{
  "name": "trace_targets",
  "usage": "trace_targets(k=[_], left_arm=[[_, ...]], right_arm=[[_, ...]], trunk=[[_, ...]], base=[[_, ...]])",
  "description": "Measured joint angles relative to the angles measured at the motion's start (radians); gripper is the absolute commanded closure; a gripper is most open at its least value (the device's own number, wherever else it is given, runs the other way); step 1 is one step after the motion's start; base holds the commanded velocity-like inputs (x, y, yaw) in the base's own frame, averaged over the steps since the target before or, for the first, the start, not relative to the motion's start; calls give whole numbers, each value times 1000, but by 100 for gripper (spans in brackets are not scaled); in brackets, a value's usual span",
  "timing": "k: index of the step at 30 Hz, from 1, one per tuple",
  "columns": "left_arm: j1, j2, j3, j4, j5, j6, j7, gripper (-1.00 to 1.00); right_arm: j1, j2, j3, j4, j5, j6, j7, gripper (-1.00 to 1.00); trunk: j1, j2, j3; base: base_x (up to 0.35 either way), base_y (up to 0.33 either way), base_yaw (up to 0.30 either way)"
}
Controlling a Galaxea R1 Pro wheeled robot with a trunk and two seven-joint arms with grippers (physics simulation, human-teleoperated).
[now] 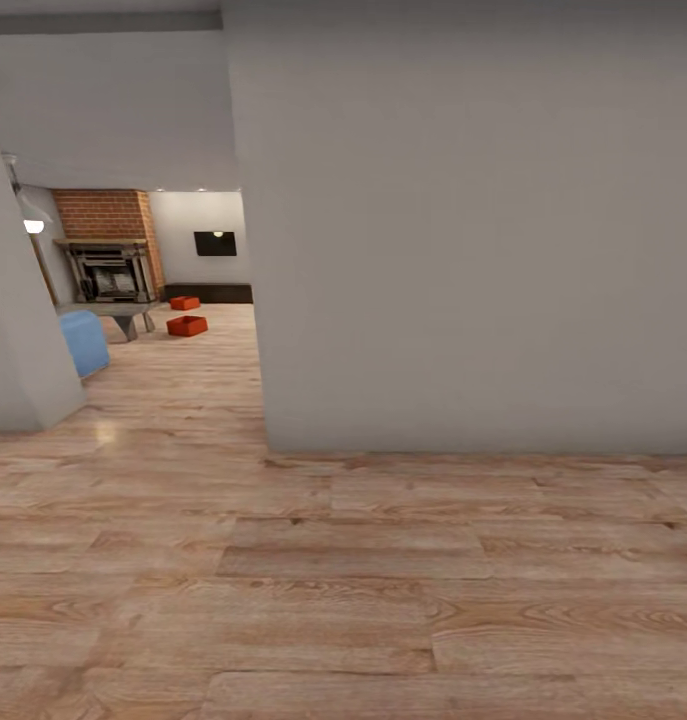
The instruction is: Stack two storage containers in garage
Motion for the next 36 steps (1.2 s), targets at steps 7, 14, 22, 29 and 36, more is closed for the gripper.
trace_targets(k=[7, 14, 22, 29, 36], left_arm=[[0, 0, 0, 0, 0, 0, 0, -100], [0, 0, 0, 0, 0, 0, 0, -100], [0, 0, 0, 0, 0, 0, 0, -100], [0, 0, 0, 0, 0, 0, 0, -100], [0, -1, 0, 0, 0, 0, 0, -100]], right_arm=[[0, -1, 0, 0, 0, 0, 0, -100], [0, -1, 0, 0, -1, 0, 0, -100], [0, -1, 0, 0, -2, 0, 0, -100], [0, -1, 0, 0, -2, 0, 0, -100], [0, 0, 0, 0, -2, 0, 0, -100]], trunk=[[0, 0, 0], [0, 0, 0], [0, 0, 0], [0, 0, 0], [0, 0, 0]], base=[[322, 0, 122], [322, 0, 111], [322, 0, 4], [323, 0, 0], [323, 0, 104]])
